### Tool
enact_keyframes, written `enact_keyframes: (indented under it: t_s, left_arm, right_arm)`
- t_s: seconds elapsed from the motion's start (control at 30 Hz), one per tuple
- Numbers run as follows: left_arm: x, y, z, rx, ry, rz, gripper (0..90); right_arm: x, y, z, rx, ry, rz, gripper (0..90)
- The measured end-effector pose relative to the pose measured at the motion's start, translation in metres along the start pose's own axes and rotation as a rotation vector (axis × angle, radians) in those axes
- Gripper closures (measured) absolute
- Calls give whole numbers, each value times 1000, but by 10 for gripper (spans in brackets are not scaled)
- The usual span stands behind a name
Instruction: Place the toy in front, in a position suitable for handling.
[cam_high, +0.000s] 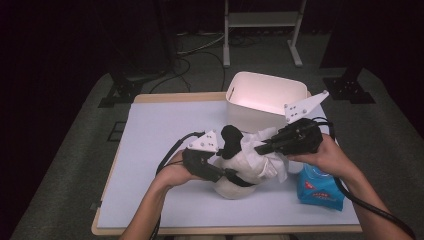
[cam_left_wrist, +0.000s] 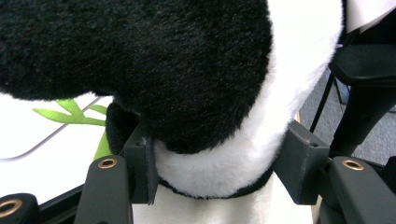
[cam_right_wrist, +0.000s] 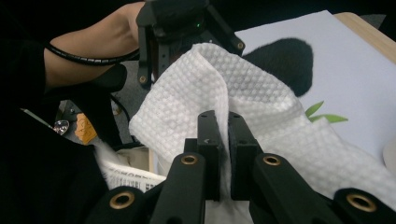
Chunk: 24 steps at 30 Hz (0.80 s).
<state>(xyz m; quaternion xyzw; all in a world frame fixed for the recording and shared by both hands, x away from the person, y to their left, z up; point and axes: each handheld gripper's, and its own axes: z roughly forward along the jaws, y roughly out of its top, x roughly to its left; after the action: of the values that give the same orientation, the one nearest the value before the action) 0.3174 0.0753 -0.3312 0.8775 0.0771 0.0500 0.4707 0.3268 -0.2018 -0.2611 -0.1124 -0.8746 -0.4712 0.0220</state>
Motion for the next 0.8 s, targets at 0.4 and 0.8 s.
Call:
enact_keyframes:
  t_s: [0.4,0.8]
  left_arm:
    - [1,-1,0,-7,-6,5,404]
    - [-4,7,0,13,-12,27,414]
  right_arm:
    - [-7,-9,-3,-7,-29,29,854]
    - [-10,-23,-10,-38,-28,55,854]
